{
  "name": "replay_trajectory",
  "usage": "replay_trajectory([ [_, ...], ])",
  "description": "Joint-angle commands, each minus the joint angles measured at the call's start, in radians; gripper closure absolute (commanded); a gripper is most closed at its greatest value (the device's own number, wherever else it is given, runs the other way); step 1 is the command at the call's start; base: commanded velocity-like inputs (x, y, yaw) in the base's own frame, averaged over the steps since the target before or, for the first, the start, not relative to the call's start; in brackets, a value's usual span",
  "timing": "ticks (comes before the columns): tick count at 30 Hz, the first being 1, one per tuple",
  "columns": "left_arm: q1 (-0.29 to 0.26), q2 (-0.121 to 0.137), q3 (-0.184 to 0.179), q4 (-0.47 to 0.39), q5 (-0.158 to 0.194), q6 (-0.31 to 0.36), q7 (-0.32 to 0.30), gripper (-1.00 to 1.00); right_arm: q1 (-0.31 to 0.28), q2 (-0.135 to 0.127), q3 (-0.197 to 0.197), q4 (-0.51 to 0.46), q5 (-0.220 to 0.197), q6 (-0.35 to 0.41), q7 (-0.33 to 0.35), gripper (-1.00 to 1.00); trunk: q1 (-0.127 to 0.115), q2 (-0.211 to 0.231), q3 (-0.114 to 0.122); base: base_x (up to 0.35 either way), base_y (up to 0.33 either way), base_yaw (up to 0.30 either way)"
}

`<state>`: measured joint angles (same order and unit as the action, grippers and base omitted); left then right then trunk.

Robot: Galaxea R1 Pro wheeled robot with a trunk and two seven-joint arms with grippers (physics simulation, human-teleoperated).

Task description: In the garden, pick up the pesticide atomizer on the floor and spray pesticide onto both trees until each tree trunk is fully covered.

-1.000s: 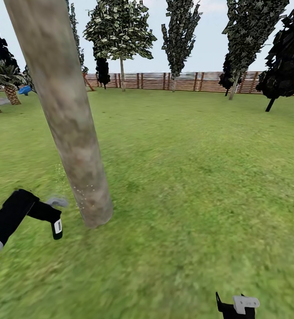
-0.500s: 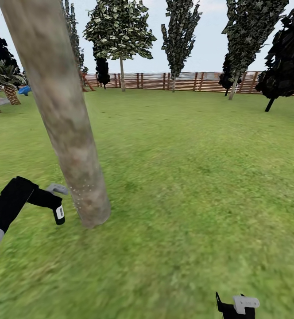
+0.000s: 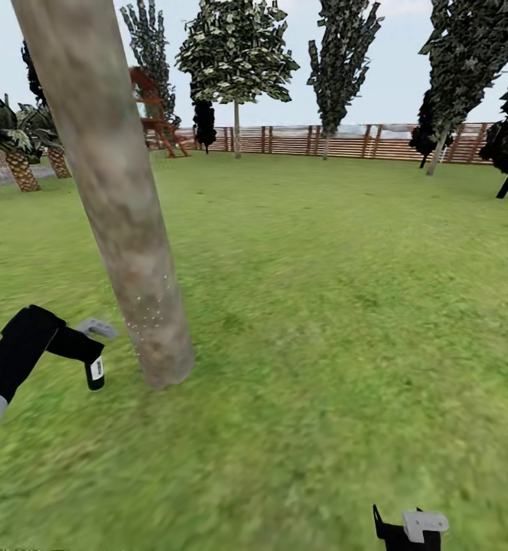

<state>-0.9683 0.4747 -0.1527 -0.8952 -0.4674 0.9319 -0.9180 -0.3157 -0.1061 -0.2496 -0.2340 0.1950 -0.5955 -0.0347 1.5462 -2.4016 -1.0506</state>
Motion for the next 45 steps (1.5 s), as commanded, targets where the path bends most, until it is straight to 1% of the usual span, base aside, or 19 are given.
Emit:
replay_trajectory([
  [1, -0.001, 0.0, -0.001, -0.001, -0.015, 0.002, -0.01, 1.0, 0.0, 0.0, -0.005, 0.001, 0.011, -0.003, -0.004, -1.0, 0.0, 0.0, -0.001, 0.214, -0.212, 0.276],
  [11, 0.0, 0.003, -0.001, 0.005, -0.017, 0.002, -0.008, 1.0, -0.001, 0.001, -0.005, 0.001, 0.01, -0.003, -0.004, -1.0, 0.0, 0.0, -0.001, 0.21, -0.208, 0.034],
  [18, 0.003, 0.004, -0.001, 0.017, -0.019, 0.002, -0.005, 1.0, 0.0, 0.002, -0.005, 0.001, 0.01, -0.003, -0.004, -1.0, 0.0, 0.0, -0.001, -0.062, -0.265, 0.016],
  [21, 0.02, 0.003, 0.0, 0.054, -0.019, -0.001, 0.009, 1.0, 0.0, 0.002, -0.005, 0.001, 0.011, -0.003, -0.004, -1.0, 0.0, 0.0, -0.001, -0.03, -0.266, 0.211],
  [23, 0.031, -0.01, 0.0, 0.106, -0.014, -0.003, 0.075, 1.0, -0.001, 0.002, -0.005, 0.001, 0.01, -0.003, -0.003, -1.0, 0.0, 0.0, -0.001, -0.004, -0.268, 0.269],
  [24, 0.031, -0.018, 0.0, 0.114, -0.013, -0.003, 0.087, 1.0, -0.001, 0.002, -0.005, 0.001, 0.01, -0.003, -0.003, -1.0, 0.0, 0.0, -0.001, -0.001, -0.269, 0.275],
  [25, 0.032, -0.033, 0.001, 0.122, -0.012, -0.003, 0.099, 1.0, 0.0, 0.002, -0.005, 0.001, 0.01, -0.003, -0.004, -1.0, 0.0, 0.0, -0.001, -0.001, -0.269, 0.276],
  [27, 0.032, -0.05, 0.002, 0.127, -0.012, -0.003, 0.107, 1.0, -0.001, 0.002, -0.005, 0.001, 0.01, -0.003, -0.004, -1.0, 0.0, 0.0, -0.001, 0.014, -0.269, 0.277],
  [31, 0.033, -0.058, 0.004, 0.13, -0.011, -0.002, 0.127, 1.0, 0.0, 0.002, -0.005, 0.0, 0.009, -0.003, -0.003, -1.0, 0.0, 0.0, -0.001, 0.114, -0.263, 0.21],
  [33, 0.033, -0.072, 0.013, 0.134, -0.011, -0.002, 0.151, 1.0, 0.0, 0.002, -0.005, -0.001, 0.009, -0.004, -0.002, -1.0, 0.0, 0.0, -0.001, 0.176, -0.237, 0.024],
  [34, 0.035, -0.092, 0.024, 0.183, -0.01, -0.003, 0.177, 1.0, 0.0, 0.002, -0.005, -0.001, 0.009, -0.003, -0.002, -1.0, 0.0, 0.0, -0.001, 0.183, -0.234, 0.003],
  [35, 0.035, -0.097, 0.027, 0.198, -0.01, -0.004, 0.205, 1.0, 0.0, 0.002, -0.005, -0.001, 0.009, -0.003, -0.002, -1.0, 0.0, 0.0, -0.001, 0.188, -0.231, 0.001],
  [36, 0.035, -0.1, 0.029, 0.202, -0.01, -0.004, 0.217, 1.0, 0.0, 0.002, -0.005, -0.001, 0.009, -0.003, -0.002, -1.0, 0.0, 0.0, -0.001, 0.19, -0.23, 0.001],
  [37, 0.036, -0.103, 0.045, 0.208, -0.009, -0.005, 0.229, 1.0, 0.0, 0.001, -0.005, -0.001, 0.009, -0.003, -0.002, -1.0, 0.0, 0.0, -0.001, 0.193, -0.228, 0.0],
  [38, 0.037, -0.106, 0.077, 0.219, -0.009, -0.008, 0.235, 1.0, 0.0, 0.002, -0.005, -0.001, 0.009, -0.004, -0.002, -1.0, 0.0, 0.0, -0.001, 0.199, -0.224, 0.0],
  [40, 0.037, -0.113, 0.119, 0.242, -0.009, -0.012, 0.238, 1.0, 0.0, 0.002, -0.005, -0.001, 0.009, -0.003, -0.002, -1.0, 0.0, 0.0, -0.001, 0.204, -0.22, 0.009],
  [41, 0.037, -0.116, 0.133, 0.249, -0.01, -0.013, 0.24, 1.0, 0.0, 0.002, -0.005, -0.001, 0.009, -0.003, -0.002, -1.0, 0.0, 0.0, -0.001, 0.202, -0.218, 0.107],
  [42, 0.041, -0.117, 0.143, 0.255, -0.011, -0.015, 0.241, 1.0, -0.001, 0.002, -0.005, -0.001, 0.009, -0.003, -0.002, -1.0, 0.0, 0.0, -0.001, 0.165, -0.232, 0.221],
  [45, 0.066, -0.117, 0.147, 0.257, -0.011, -0.016, 0.243, 1.0, 0.0, 0.002, -0.005, -0.001, 0.009, -0.004, -0.002, -1.0, 0.0, 0.0, -0.001, 0.096, -0.253, 0.258],
])
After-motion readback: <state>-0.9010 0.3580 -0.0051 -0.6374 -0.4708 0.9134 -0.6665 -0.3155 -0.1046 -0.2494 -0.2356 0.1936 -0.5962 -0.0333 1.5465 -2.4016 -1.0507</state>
